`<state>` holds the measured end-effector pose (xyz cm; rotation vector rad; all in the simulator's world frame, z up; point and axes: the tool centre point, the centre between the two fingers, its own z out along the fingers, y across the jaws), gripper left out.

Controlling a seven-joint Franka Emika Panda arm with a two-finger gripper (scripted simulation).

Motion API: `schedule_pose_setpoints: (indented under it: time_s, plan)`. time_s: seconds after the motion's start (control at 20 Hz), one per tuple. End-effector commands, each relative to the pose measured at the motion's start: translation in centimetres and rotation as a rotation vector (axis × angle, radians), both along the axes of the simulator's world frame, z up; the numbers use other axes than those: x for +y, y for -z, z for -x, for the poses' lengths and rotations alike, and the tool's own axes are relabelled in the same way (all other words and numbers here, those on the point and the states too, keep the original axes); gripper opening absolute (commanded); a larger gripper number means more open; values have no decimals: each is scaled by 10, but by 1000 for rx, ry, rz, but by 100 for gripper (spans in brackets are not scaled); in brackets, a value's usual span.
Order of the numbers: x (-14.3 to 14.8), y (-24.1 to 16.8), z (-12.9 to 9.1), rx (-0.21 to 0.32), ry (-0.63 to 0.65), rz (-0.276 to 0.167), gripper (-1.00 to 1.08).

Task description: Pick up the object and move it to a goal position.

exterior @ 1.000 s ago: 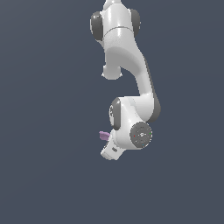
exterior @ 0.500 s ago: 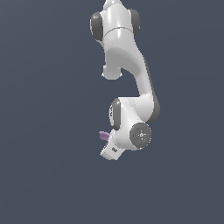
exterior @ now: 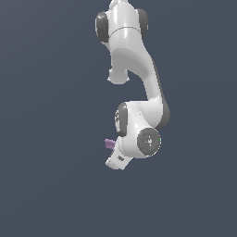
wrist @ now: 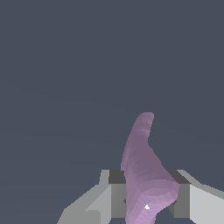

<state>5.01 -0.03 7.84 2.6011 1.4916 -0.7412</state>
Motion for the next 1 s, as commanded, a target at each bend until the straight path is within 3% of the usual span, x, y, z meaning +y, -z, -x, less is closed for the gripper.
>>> schedule_pose_setpoints:
  time_s: [0.0, 0.35, 0.7, 0.95]
  plan:
    - [-2, -14, -8, -28, 0, -4, -100]
    - [-13, -90, -47, -183, -4, -29, -100]
    - [-33, -211, -81, -412, -10, -67, -100]
    - [-50, -301, -87, -578, -13, -95, -100]
